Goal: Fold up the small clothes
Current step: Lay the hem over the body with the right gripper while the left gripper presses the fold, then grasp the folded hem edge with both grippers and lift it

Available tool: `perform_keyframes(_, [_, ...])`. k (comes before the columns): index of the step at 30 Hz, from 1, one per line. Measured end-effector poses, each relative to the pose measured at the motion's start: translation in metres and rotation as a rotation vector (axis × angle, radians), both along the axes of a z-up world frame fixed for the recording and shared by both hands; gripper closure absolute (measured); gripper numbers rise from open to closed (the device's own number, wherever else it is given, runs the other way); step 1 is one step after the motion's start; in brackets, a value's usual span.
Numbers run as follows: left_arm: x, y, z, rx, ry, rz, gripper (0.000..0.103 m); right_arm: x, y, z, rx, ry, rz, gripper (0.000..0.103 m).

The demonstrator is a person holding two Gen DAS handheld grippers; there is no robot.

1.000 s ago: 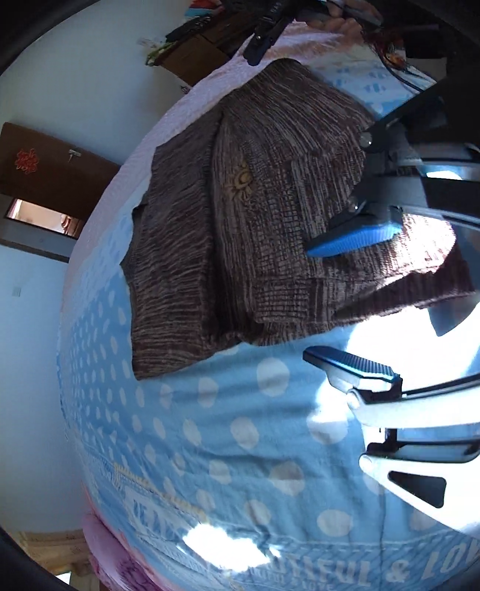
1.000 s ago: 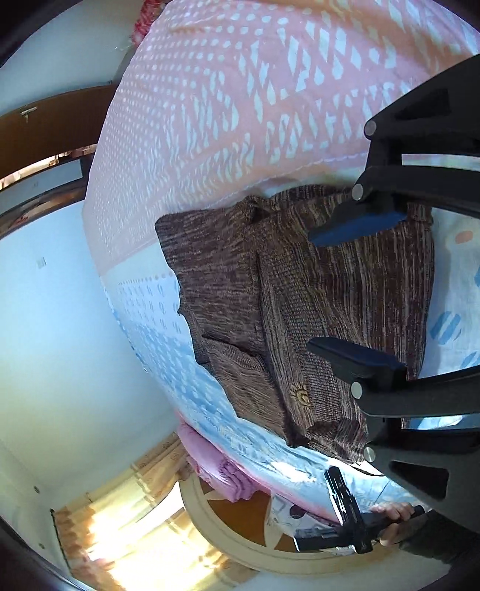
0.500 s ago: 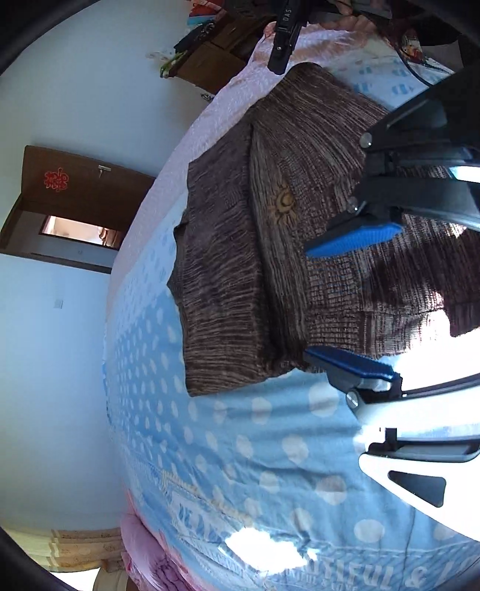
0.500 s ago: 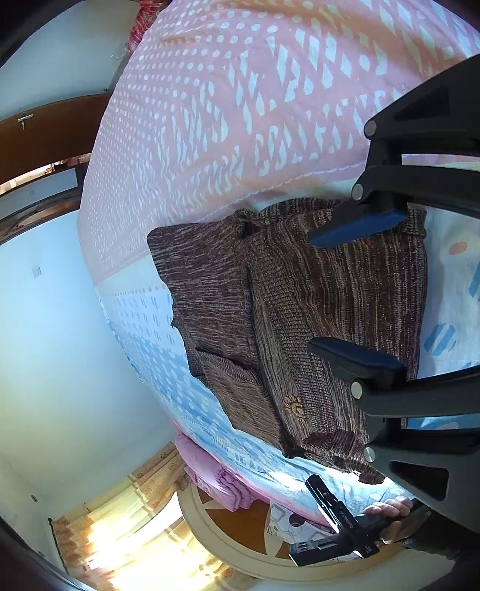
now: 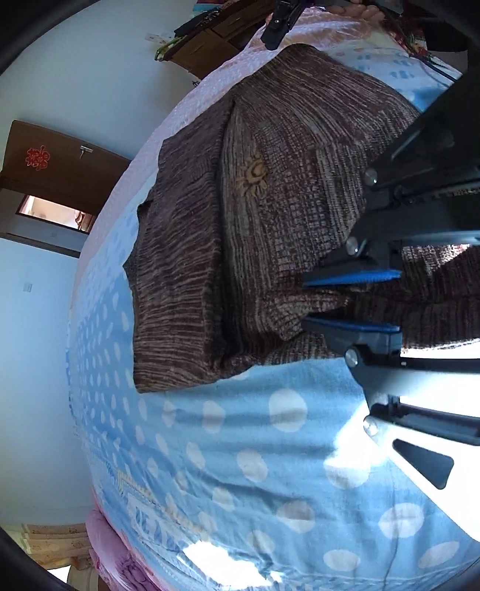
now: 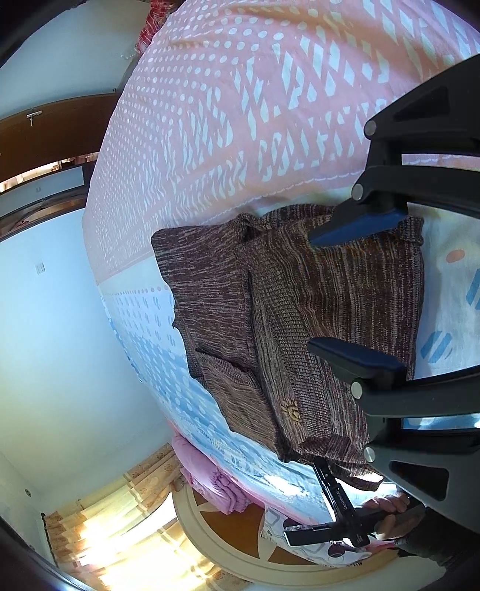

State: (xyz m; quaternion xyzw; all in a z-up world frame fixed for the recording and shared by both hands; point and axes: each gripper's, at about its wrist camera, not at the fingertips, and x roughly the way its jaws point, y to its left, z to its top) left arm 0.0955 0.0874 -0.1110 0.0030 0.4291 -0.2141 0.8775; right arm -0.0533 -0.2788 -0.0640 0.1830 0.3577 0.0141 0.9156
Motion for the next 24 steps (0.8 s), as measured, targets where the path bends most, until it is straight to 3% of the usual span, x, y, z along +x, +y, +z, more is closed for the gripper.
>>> perform_keyframes(6, [0.003, -0.004, -0.002, 0.020, 0.002, 0.029, 0.079, 0.003, 0.002, 0.004, -0.066, -0.007, 0.002, 0.050])
perform_keyframes(10, [0.003, -0.003, -0.001, -0.005, -0.006, 0.043, 0.089, 0.016, 0.006, 0.010, -0.170, -0.004, 0.038, 0.050])
perform_keyframes(15, [0.002, -0.006, -0.002, 0.003, -0.014, 0.051, 0.089, 0.047, 0.017, -0.002, -0.262, 0.041, 0.102, 0.050])
perform_keyframes(19, [0.008, -0.004, -0.003, -0.003, 0.009, 0.065, 0.077, 0.076, 0.019, -0.025, -0.341, 0.109, 0.062, 0.050])
perform_keyframes(22, [0.008, -0.008, -0.003, 0.016, -0.003, 0.069, 0.076, 0.084, 0.018, -0.035, -0.320, 0.112, 0.099, 0.050])
perform_keyframes(23, [0.008, -0.009, -0.004, 0.025, -0.013, 0.067, 0.078, 0.083, 0.019, -0.035, -0.333, 0.102, 0.101, 0.058])
perform_keyframes(24, [0.006, -0.010, -0.004, 0.029, -0.020, 0.064, 0.080, 0.083, 0.020, -0.035, -0.341, 0.104, 0.111, 0.085])
